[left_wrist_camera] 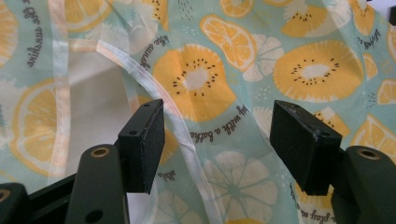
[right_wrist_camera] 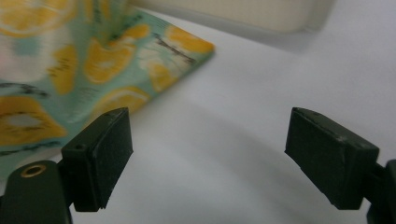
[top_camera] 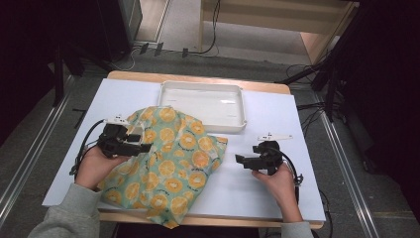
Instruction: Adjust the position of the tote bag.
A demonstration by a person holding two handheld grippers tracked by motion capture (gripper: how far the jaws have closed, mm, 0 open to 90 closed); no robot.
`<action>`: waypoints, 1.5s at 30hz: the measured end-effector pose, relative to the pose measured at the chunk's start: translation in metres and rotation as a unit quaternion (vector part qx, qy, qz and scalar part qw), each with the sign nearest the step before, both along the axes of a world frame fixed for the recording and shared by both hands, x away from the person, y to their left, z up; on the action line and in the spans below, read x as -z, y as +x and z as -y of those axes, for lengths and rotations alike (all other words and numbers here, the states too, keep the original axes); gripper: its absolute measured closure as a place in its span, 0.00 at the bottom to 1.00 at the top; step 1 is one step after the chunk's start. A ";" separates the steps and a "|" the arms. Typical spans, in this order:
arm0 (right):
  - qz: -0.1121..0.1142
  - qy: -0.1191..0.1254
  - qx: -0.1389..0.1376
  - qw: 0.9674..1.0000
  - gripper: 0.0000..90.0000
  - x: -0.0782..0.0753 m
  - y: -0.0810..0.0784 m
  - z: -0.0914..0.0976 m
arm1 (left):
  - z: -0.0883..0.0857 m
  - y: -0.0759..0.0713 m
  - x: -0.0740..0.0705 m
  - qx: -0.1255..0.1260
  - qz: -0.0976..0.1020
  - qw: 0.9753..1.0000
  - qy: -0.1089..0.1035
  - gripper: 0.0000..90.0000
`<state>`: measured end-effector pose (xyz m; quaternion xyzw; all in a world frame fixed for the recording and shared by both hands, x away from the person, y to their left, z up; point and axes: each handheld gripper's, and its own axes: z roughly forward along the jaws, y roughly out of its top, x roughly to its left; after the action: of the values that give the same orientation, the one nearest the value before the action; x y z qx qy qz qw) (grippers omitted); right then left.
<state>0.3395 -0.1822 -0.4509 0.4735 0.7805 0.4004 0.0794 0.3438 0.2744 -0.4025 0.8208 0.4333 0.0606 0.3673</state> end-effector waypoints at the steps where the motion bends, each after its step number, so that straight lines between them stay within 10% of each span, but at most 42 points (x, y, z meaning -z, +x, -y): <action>1: 0.007 -0.006 -0.007 1.000 0.18 -0.003 -0.003 -0.003 | -0.001 0.000 0.000 0.000 0.000 1.000 0.000 0.40; 16: 0.056 0.002 -0.054 0.997 0.18 -0.012 -0.017 -0.014 | -0.010 0.000 -0.001 -0.005 -0.009 1.000 -0.008 0.42; 45: 0.063 -0.007 -0.089 0.994 0.31 -0.015 -0.021 -0.028 | -0.017 -0.004 -0.004 -0.011 -0.006 1.000 -0.025 0.45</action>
<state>0.3188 -0.1545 -0.4355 0.3754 0.8156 0.4298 0.0957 0.3397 0.2918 -0.3986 0.8070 0.4454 0.0490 0.3846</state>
